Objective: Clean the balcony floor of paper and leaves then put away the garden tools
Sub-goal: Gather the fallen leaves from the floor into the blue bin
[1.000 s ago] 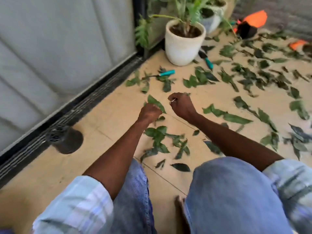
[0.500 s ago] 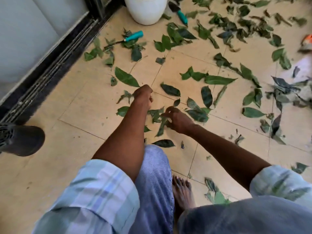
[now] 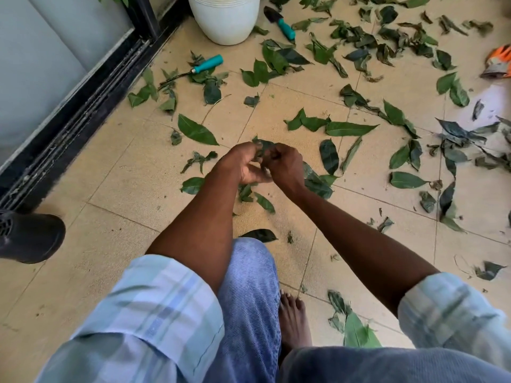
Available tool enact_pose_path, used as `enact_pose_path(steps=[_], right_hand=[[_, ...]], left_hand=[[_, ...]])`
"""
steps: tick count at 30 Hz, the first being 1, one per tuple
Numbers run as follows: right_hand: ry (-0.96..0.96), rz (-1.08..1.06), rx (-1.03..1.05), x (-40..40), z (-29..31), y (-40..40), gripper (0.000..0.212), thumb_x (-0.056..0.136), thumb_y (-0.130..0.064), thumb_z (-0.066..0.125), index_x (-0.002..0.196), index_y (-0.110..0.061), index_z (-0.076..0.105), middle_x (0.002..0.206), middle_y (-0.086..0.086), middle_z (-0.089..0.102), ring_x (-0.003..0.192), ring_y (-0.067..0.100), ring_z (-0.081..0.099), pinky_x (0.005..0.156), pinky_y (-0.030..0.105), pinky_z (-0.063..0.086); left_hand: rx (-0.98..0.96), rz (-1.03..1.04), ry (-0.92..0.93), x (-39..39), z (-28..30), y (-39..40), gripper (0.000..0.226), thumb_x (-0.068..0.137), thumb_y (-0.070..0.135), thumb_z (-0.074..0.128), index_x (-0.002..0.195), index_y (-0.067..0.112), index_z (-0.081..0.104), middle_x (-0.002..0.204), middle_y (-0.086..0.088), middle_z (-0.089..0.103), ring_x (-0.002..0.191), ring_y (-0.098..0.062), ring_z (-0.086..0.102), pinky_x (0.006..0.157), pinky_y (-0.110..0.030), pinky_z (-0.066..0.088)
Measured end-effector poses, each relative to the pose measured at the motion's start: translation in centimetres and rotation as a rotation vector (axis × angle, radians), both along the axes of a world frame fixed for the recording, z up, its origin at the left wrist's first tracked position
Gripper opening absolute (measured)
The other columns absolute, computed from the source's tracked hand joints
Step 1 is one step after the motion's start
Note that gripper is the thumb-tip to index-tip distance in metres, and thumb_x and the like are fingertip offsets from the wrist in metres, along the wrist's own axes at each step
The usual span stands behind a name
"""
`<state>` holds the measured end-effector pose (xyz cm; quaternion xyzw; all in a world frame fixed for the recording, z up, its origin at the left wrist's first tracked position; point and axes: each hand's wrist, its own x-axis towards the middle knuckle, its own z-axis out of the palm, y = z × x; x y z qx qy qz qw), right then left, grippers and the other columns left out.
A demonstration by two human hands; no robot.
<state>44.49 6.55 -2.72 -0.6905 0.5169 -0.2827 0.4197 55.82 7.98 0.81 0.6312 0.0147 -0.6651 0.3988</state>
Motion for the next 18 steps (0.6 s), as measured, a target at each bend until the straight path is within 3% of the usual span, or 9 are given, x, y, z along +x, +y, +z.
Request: enact_pose_path(steps=[2,3,5,7,10,11,12,14,18], right_hand=[[-0.032,0.100,0.144,1.1,0.5,-0.5,0.012,0.079,-0.004,0.068,0.071,-0.013,0.070,0.069,0.000,0.068,0.060,0.007,0.058,0.056,0.017,0.047],[-0.075,0.137,0.217,1.4,0.6,-0.8,0.012,0.080,-0.004,0.069,0.073,-0.013,0.073,0.073,0.002,0.071,0.065,0.008,0.061,0.062,0.022,0.050],[-0.133,0.112,0.249,1.4,0.0,-1.5,0.011,0.081,-0.004,0.068,0.079,-0.011,0.075,0.081,0.003,0.074,0.071,0.009,0.063,0.070,0.029,0.053],[0.038,0.163,0.110,1.5,-1.6,-1.8,0.016,0.083,-0.003,0.066,0.096,-0.006,0.074,0.100,0.007,0.073,0.083,0.012,0.064,0.076,0.029,0.053],[0.371,0.626,-0.158,1.7,-5.6,0.4,0.046,0.085,-0.006,0.060,0.130,-0.003,0.057,0.131,0.018,0.057,0.115,0.029,0.055,0.098,0.041,0.047],[0.474,0.765,-0.237,1.7,-6.9,1.5,0.048,0.085,-0.003,0.056,0.134,-0.005,0.054,0.136,0.018,0.052,0.120,0.031,0.051,0.100,0.043,0.046],[0.571,0.845,-0.314,1.5,-7.9,2.6,0.048,0.086,0.000,0.053,0.132,-0.009,0.055,0.140,0.016,0.047,0.122,0.031,0.050,0.098,0.043,0.048],[0.684,0.887,-0.430,0.8,-9.3,3.6,0.037,0.089,0.001,0.047,0.122,-0.010,0.059,0.137,0.014,0.046,0.119,0.029,0.049,0.087,0.042,0.054],[0.599,0.662,-0.366,0.7,-8.7,2.7,0.024,0.093,-0.003,0.046,0.108,-0.003,0.065,0.108,0.015,0.062,0.096,0.029,0.059,0.076,0.037,0.051]], left_hand=[[-0.041,0.096,-0.003,0.4,-0.9,0.4,0.029,0.101,0.004,0.036,0.080,0.001,0.055,0.069,-0.015,0.063,0.053,-0.019,0.065,0.053,-0.035,0.058],[-0.054,0.164,-0.052,1.0,-1.6,0.5,0.030,0.098,-0.004,0.031,0.081,-0.004,0.056,0.076,-0.018,0.065,0.054,-0.019,0.066,0.056,-0.033,0.060],[-0.033,0.281,-0.170,2.6,-2.7,0.7,0.026,0.097,-0.009,0.032,0.100,-0.012,0.057,0.095,-0.025,0.065,0.070,-0.026,0.068,0.057,-0.033,0.061],[0.006,0.393,-0.217,4.2,-3.5,1.2,0.026,0.100,0.000,0.038,0.118,-0.010,0.054,0.100,-0.024,0.064,0.076,-0.027,0.068,0.049,-0.029,0.057],[0.015,0.428,-0.236,5.9,-4.5,1.6,0.034,0.100,0.007,0.043,0.133,-0.001,0.047,0.131,-0.017,0.056,0.115,-0.027,0.060,0.074,-0.030,0.057],[0.029,0.443,-0.234,6.0,-4.7,1.7,0.028,0.101,0.009,0.043,0.126,0.000,0.051,0.126,-0.016,0.058,0.113,-0.024,0.060,0.079,-0.031,0.055],[0.054,0.429,-0.232,6.0,-5.0,1.9,0.021,0.102,0.011,0.040,0.111,0.000,0.055,0.108,-0.015,0.061,0.097,-0.020,0.062,0.076,-0.030,0.054],[0.103,0.358,-0.227,5.7,-5.4,2.7,0.029,0.103,0.014,0.031,0.083,0.006,0.050,0.071,-0.008,0.049,0.058,-0.014,0.047,0.060,-0.029,0.050],[0.132,0.178,-0.194,5.5,-6.6,4.6,0.029,0.101,0.027,0.043,0.077,0.012,0.049,0.063,-0.001,0.038,0.050,-0.011,0.033,0.049,-0.026,0.043]])
